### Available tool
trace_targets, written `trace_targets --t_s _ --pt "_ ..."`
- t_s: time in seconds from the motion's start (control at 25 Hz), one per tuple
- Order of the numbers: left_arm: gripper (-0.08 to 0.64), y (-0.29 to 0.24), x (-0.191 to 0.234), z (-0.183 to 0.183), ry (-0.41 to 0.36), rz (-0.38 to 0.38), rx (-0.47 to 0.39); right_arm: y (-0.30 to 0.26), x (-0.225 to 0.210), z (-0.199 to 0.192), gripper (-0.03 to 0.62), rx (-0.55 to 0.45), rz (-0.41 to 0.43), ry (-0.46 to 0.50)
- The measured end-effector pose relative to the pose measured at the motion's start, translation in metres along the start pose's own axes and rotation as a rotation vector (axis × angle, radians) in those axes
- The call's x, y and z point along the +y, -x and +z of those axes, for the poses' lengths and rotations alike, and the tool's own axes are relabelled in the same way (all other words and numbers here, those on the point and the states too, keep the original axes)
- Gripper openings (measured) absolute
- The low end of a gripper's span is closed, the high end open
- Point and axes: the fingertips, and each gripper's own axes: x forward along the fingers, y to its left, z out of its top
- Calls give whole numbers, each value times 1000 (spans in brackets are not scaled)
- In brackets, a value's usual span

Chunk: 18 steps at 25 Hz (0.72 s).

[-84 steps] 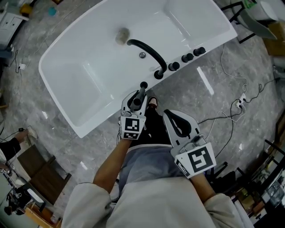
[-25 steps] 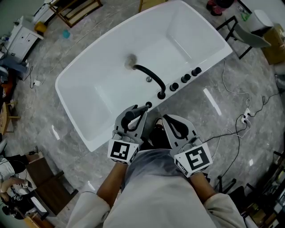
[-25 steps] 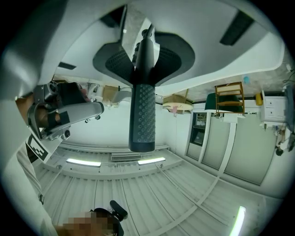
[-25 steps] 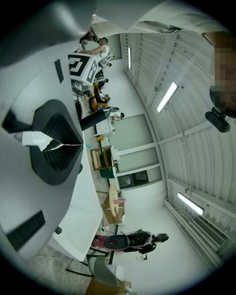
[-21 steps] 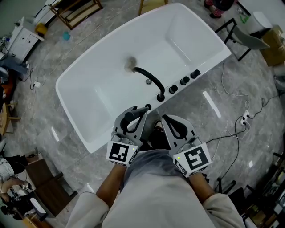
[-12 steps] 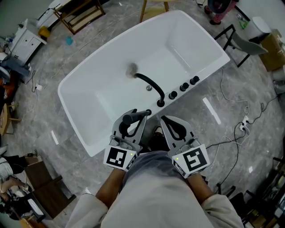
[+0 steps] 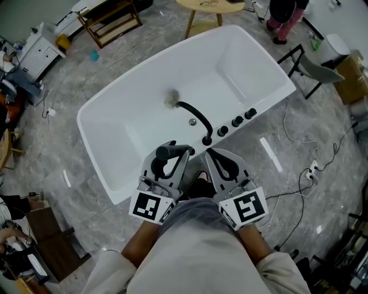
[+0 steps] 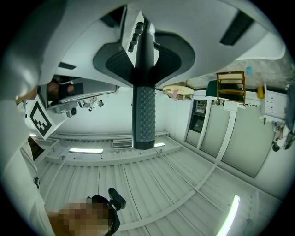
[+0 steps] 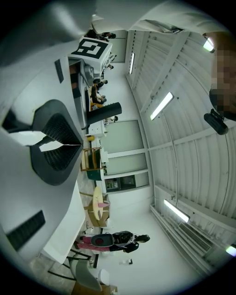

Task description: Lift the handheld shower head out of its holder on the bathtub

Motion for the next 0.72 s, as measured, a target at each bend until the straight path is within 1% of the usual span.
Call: trace_targets --t_s 0.24,0.72 --pt "138 1 0 18 15 23 -25 1 2 13 18 -28 3 19" --pt "138 -1 -1 22 47 29 -20 2 2 13 18 -20 9 9"
